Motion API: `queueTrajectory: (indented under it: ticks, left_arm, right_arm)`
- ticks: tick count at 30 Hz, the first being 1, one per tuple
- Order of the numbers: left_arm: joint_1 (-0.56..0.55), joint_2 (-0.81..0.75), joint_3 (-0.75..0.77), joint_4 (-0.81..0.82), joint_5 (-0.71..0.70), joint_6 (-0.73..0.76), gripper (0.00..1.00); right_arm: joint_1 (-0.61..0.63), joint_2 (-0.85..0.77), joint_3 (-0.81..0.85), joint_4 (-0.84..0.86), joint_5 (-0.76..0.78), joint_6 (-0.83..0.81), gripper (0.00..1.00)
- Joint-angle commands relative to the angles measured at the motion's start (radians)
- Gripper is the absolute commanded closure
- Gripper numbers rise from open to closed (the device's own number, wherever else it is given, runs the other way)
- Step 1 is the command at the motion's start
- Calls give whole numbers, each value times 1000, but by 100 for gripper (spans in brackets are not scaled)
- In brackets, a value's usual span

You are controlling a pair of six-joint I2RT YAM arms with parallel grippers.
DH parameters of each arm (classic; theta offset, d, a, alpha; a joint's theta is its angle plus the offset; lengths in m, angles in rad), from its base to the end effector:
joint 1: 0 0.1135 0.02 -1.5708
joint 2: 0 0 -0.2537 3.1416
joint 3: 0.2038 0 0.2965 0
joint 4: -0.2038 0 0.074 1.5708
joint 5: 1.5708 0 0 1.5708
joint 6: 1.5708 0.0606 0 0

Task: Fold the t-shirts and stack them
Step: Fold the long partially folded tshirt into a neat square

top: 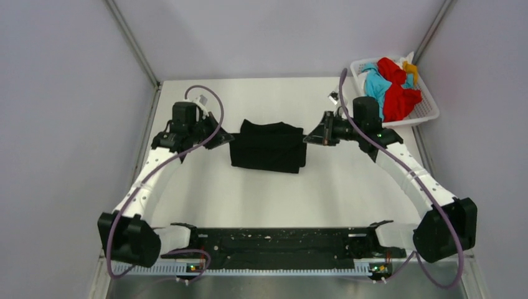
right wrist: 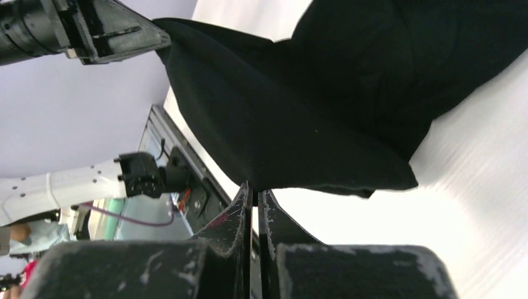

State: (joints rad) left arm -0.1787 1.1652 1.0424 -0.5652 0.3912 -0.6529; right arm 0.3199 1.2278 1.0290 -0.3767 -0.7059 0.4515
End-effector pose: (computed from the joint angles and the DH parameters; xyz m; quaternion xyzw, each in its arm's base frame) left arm 0.3067 -0.0789 0.2880 -0.1276 0.8816 -0.3300 0.3124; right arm 0.3027 0.1417 0.2885 -0.1104 0.8336 0.4499 0.3008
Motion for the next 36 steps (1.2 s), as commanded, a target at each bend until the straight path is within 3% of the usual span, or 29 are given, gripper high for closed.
queueTrajectory:
  ticks: [1,6,13,19,26,28,30,31,32,33,34,36]
  left_arm:
    - [9,122,133,107,-39,-5,100]
    - [45,250,218,144,-32,-34,100]
    - [95,439,329,207,-16,-31,100]
    - [99,710,589,166,76,-6,100]
    - [100,963,817,124,87,5,100]
    - [99,1029,881,128,96,-10,94]
    - [98,1096,981,135,103,-46,78]
    - [96,1126,1013,156,125,-68,53]
    - [94,1149,1042,186,154,-88,24]
    - [93,1167,1072,209,187,-104,4]
    - [93,1177,1100,217,207,-113,2]
    - [91,1167,1120,217,211,-109,1]
  right_arm:
    - [-35,81,-9,291,-54,108,100]
    - [-55,202,-34,510,-116,237,100]
    - [-117,381,-27,677,-106,358,100]
    - [-142,523,48,665,-39,356,100]
    - [-162,656,162,589,63,309,100]
    - [-166,690,201,553,131,276,100]
    - [-175,728,235,542,151,266,99]
    - [-179,745,249,542,161,268,95]
    - [-180,754,268,534,176,264,83]
    - [-181,764,290,513,188,253,61]
    - [-180,773,324,485,193,238,39]
    - [-181,786,396,415,194,213,14]
